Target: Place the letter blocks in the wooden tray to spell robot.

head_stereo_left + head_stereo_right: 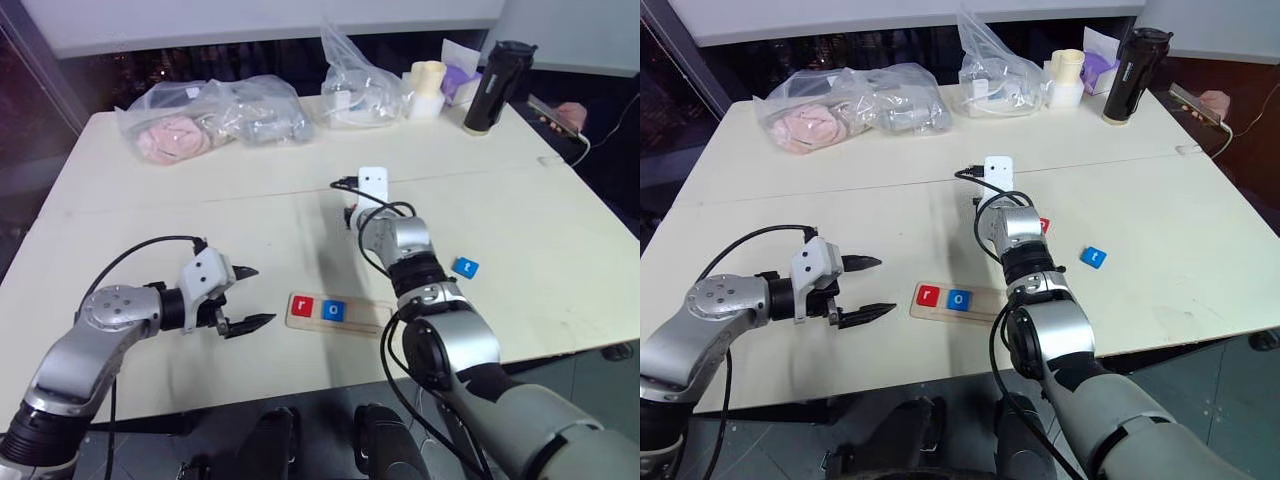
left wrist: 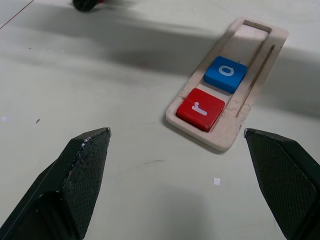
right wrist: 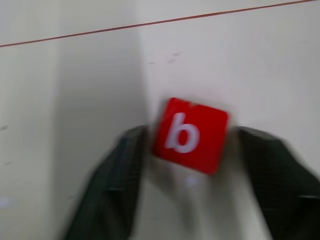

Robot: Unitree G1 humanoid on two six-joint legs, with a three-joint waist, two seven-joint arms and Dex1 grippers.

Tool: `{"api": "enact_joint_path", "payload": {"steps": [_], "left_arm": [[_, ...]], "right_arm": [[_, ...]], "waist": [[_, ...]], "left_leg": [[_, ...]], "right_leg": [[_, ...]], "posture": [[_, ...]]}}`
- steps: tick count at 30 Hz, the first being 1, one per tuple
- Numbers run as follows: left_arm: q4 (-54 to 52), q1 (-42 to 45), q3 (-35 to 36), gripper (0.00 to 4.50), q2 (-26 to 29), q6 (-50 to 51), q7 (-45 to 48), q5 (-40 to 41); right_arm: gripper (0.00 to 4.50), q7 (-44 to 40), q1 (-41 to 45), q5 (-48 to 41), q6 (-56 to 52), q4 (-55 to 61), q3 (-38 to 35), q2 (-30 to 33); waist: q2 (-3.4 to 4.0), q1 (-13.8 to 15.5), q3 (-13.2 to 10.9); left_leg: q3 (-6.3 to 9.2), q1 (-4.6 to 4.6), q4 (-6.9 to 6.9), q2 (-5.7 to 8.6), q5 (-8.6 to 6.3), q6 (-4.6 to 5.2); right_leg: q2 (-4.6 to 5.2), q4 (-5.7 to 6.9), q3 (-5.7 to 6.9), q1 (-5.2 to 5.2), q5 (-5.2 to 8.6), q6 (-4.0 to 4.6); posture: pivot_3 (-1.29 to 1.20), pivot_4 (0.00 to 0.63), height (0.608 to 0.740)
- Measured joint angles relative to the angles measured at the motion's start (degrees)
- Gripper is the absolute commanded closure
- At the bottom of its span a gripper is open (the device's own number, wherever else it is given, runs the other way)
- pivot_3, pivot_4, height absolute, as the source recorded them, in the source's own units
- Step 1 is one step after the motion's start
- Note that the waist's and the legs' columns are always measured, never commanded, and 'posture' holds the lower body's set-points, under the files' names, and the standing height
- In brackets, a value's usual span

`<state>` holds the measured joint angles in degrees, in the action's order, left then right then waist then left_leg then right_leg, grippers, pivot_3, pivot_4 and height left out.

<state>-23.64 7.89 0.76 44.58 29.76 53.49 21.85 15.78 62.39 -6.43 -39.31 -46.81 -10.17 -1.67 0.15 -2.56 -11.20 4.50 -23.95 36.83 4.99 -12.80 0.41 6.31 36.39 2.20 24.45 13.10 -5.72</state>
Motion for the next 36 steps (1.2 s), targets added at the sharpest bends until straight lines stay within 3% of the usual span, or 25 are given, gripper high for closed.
{"api": "enact_joint_path", "payload": {"steps": [6,8,11,16,20,26,29,34,36], "left_arm": [[0.00,0.92,-0.35,0.00,-0.30,-0.01,-0.64,0.00],[0.03,1.03,-0.88,0.00,-0.49,-0.06,-0.68,0.02],[0.04,1.22,-1.52,0.00,-1.00,-0.08,-0.59,0.18],[-0.05,0.56,-1.46,0.00,-1.16,-0.56,0.48,1.40],[-0.46,-0.70,-0.11,0.00,-1.25,-1.49,2.02,3.90],[-1.04,-0.38,2.79,0.00,-0.76,-2.82,5.80,8.01],[-0.49,0.39,2.95,0.00,-0.58,-3.21,6.60,8.70],[1.09,1.52,2.79,0.00,-0.55,-4.08,7.11,8.62],[1.47,1.78,2.70,0.00,-0.55,-4.14,7.32,8.58]], "right_arm": [[3.37,-0.88,0.21,0.08,-0.61,-0.02,0.55,0.40],[3.37,-3.19,-2.08,0.26,-3.87,4.92,2.21,1.62],[3.37,-10.25,-10.54,-1.65,-16.97,24.36,6.46,6.59],[3.37,-18.79,-19.11,-8.26,-39.58,55.43,7.48,17.45],[3.37,-23.02,-27.05,-12.71,-51.39,72.08,6.05,24.85],[3.37,-24.78,-42.22,-17.06,-52.79,83.92,0.87,31.37],[3.37,-24.39,-48.17,-18.00,-52.79,86.94,0.09,31.33],[3.37,-22.35,-50.55,-18.08,-52.79,89.30,-1.06,28.97],[2.33,-21.70,-50.78,-18.03,-52.79,89.45,-1.43,28.22]], "waist": [[0.00,0.01,0.00],[0.00,0.24,0.00],[0.02,0.92,-0.01],[0.02,1.74,-0.01],[-0.01,1.86,0.01],[-0.03,2.05,0.01],[-0.04,1.94,0.01],[-0.06,2.04,0.01],[-0.08,2.05,0.03]], "left_leg": [[-0.01,0.06,-0.06,-0.02,0.01,-0.01],[0.01,0.04,-0.07,-0.01,0.01,-0.01],[0.02,-0.10,-0.11,0.04,0.00,0.00],[-0.02,-0.17,-0.22,-0.01,0.00,0.01],[-0.01,-0.12,-0.24,-0.08,0.00,0.01],[-0.04,-0.13,-0.21,-0.07,0.00,0.02],[-0.06,-0.13,-0.21,-0.07,0.00,0.02],[-0.06,-0.11,-0.15,-0.12,0.00,0.02],[-0.06,-0.11,-0.14,-0.12,0.00,0.02]], "right_leg": [[-0.10,0.01,-0.15,0.03,-0.02,0.04],[-0.10,-0.02,-0.16,0.02,-0.02,0.04],[-0.09,-0.08,-0.27,0.13,-0.01,0.02],[-0.11,-0.09,-0.31,0.24,-0.01,0.01],[-0.13,-0.16,-0.30,0.20,0.01,0.03],[-0.05,-0.29,-0.30,0.11,0.02,0.01],[-0.01,-0.29,-0.30,0.12,0.02,0.01],[-0.05,-0.29,-0.29,0.08,0.03,0.02],[-0.07,-0.30,-0.29,0.07,0.03,0.02]], "posture": [[0.00,0.150,0.740],[0.00,0.150,0.740],[0.00,0.150,0.740],[0.00,0.150,0.740],[0.00,0.150,0.740],[0.00,0.150,0.740],[0.00,0.150,0.740],[0.00,0.150,0.740],[0.00,0.150,0.740]]}}
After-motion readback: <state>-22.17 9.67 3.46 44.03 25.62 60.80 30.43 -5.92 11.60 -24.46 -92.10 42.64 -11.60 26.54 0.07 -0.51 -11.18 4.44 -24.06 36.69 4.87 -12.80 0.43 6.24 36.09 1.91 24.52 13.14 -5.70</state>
